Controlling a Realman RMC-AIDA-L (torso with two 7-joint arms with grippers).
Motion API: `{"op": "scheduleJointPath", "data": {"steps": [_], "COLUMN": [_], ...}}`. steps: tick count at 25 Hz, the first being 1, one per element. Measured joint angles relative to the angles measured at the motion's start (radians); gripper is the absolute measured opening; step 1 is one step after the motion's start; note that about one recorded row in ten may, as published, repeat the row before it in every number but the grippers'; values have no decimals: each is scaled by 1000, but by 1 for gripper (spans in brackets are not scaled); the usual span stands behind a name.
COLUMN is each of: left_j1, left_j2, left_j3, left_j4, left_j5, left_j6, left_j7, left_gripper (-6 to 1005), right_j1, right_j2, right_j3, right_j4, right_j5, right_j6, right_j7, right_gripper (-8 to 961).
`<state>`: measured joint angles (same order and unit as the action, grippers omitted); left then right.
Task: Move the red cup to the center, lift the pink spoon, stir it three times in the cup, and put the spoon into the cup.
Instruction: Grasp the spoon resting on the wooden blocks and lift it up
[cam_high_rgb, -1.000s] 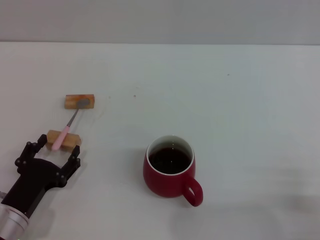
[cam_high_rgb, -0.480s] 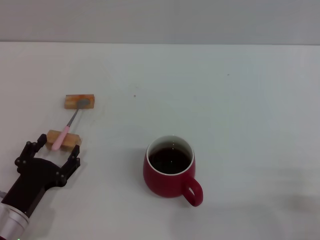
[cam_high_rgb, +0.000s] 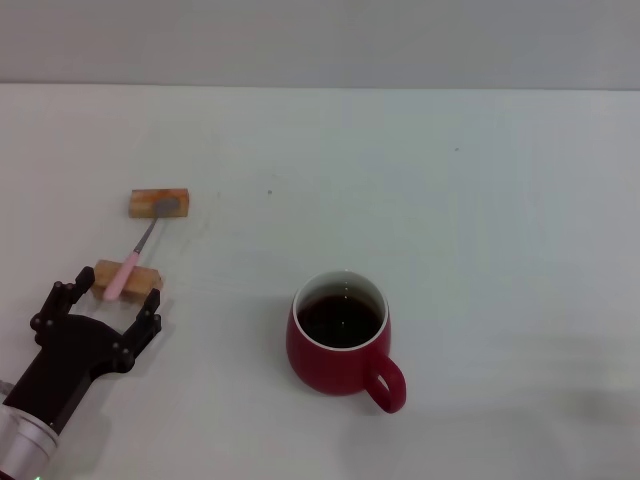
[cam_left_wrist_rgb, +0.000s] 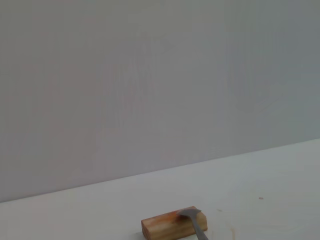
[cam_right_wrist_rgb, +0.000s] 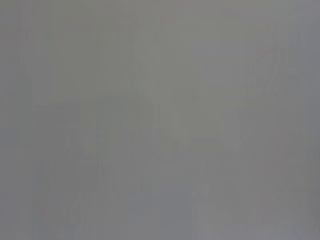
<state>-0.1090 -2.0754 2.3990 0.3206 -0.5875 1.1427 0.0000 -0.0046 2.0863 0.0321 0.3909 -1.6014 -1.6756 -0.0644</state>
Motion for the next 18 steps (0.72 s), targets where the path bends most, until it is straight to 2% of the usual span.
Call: {"op": "scheduleJointPath", "data": {"steps": [18], "left_j1": [0], "left_j2": [3], "left_j3": [5], "left_j4": [-3], "left_j5": [3], "left_j6": [8], "left_j7": [-16], "left_gripper": [773], "right_j1": [0], "right_j2": [0], "right_j3": [-6], "right_j4": [0], "right_j5": [0], "right_j6": [-13], "right_j7": [-1], "right_gripper": [420]}}
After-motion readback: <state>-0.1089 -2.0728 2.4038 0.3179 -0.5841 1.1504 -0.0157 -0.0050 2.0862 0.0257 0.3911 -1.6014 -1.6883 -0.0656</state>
